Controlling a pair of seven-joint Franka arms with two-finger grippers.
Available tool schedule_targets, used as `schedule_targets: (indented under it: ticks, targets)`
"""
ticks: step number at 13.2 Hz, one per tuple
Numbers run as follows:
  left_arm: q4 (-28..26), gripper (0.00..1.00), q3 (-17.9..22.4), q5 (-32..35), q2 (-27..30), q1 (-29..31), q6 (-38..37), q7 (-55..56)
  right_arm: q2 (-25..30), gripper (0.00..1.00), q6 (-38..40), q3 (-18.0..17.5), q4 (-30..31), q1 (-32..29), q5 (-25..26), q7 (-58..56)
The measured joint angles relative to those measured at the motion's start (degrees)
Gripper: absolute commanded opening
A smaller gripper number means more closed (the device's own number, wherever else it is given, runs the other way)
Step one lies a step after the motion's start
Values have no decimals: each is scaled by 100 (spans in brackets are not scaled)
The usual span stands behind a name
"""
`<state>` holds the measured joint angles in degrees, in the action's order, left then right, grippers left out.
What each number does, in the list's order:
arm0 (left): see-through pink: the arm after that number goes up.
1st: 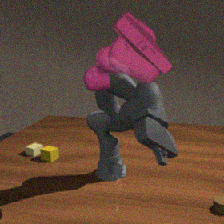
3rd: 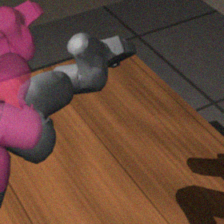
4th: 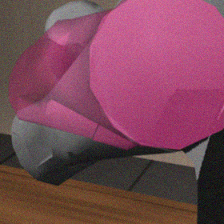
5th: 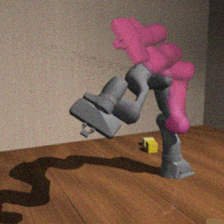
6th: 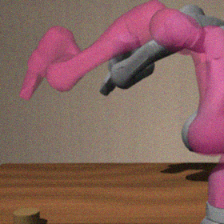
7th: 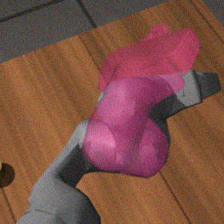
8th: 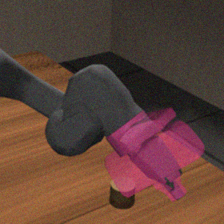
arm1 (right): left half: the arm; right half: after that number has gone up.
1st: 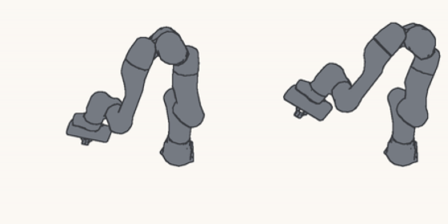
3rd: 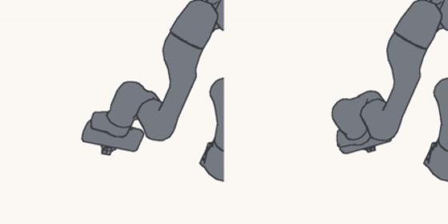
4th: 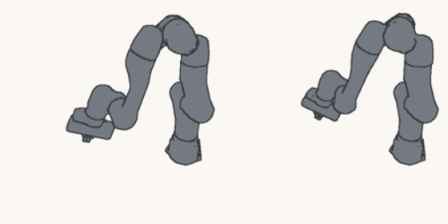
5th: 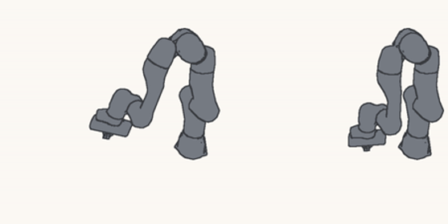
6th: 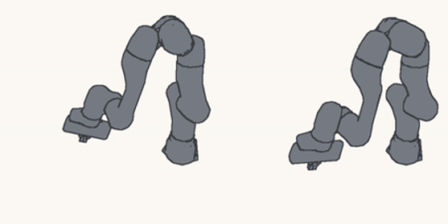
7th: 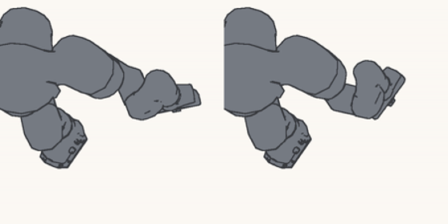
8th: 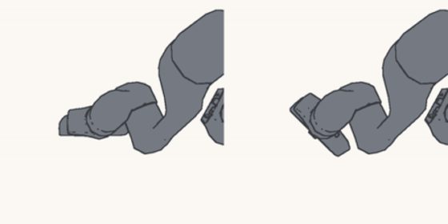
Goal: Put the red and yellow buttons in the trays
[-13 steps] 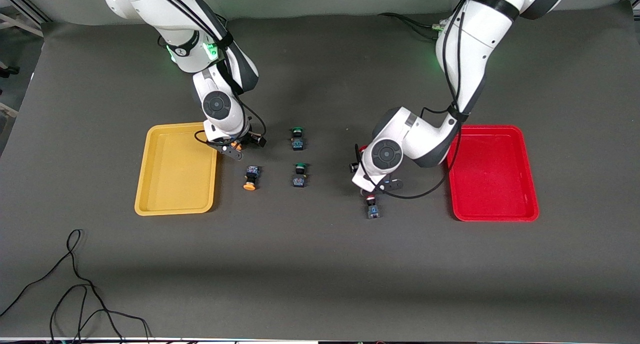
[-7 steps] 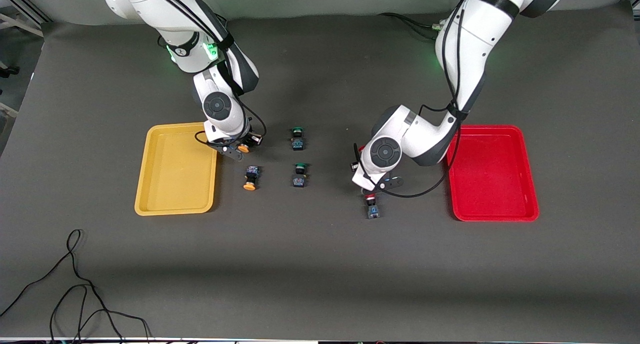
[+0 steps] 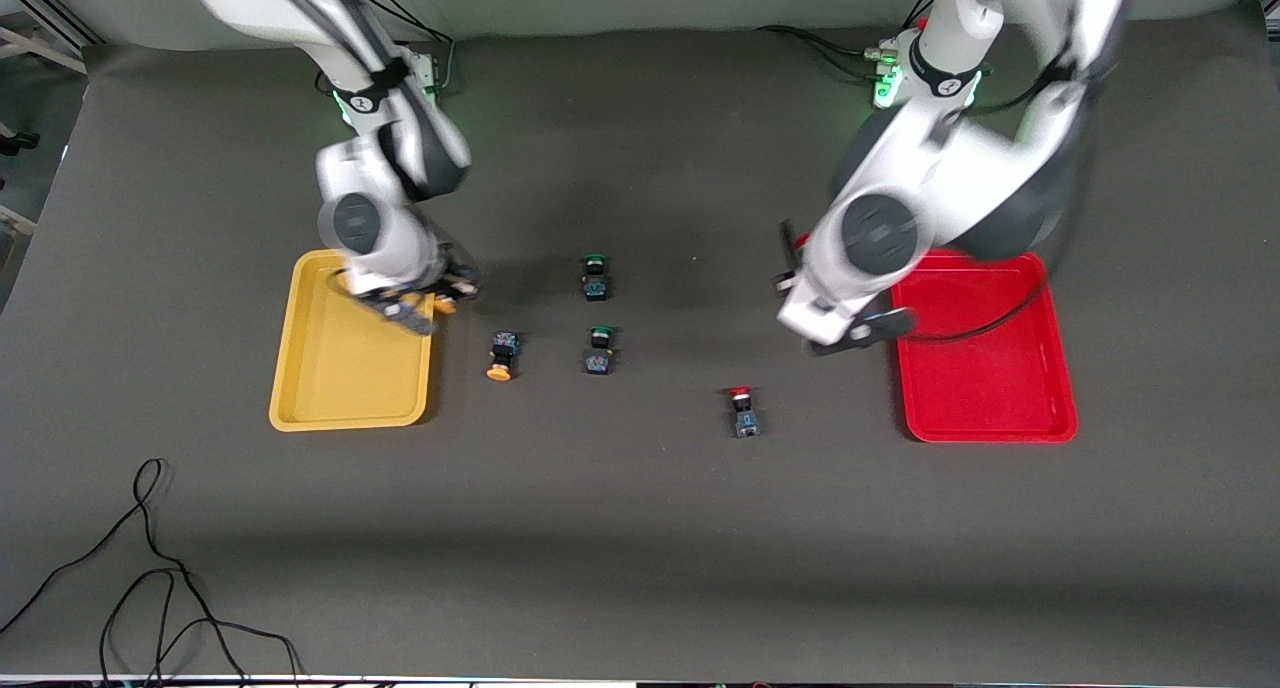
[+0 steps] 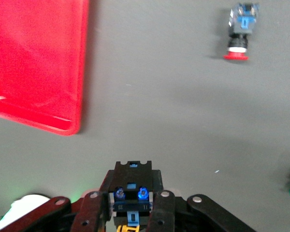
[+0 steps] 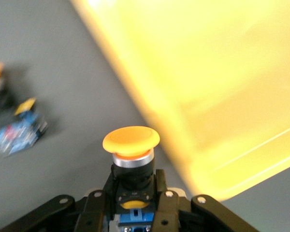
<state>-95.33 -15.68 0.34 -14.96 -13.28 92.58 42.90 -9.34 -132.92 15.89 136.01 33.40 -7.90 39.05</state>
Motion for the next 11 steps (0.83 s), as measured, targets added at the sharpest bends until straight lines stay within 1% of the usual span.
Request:
schedule_targets:
  ticks: [1, 2, 3, 4, 5, 6, 7, 9, 11]
  targets:
    - [-125, 0, 13, 6, 290, 204, -141, -268, 57, 0, 80, 487, 16, -62, 0, -718]
    - [-354, 0, 26, 15, 529, 429, -169, -597, 63, 0, 118, 827, 46, -149, 0, -1268]
    - [-662, 0, 39, 26, 722, 662, -105, -963, 54, 0, 125, 993, 92, -214, 0, -1562]
    - [-1058, 0, 49, 39, 884, 932, 115, -1364, 36, 0, 125, 1025, 135, -227, 0, -1661]
    - [-1485, 0, 57, 44, 993, 1235, 451, -1807, 5, 2, 122, 1005, 157, -194, 0, -1670]
    - [-1894, 0, 68, 44, 1034, 1520, 877, -2204, -33, 44, 110, 985, 168, -135, 0, -1670]
    - [-2246, 0, 77, 55, 1008, 1723, 1317, -2452, -65, 99, 102, 978, 169, -85, 0, -1675]
    - [-2873, 0, 84, 152, 807, 1918, 2256, -2610, -96, 100, 78, 996, 170, -62, 0, -1785]
    - [-3345, 0, 84, 320, 440, 2008, 3168, -2627, -99, 100, 59, 1098, 164, -73, 0, -1923]
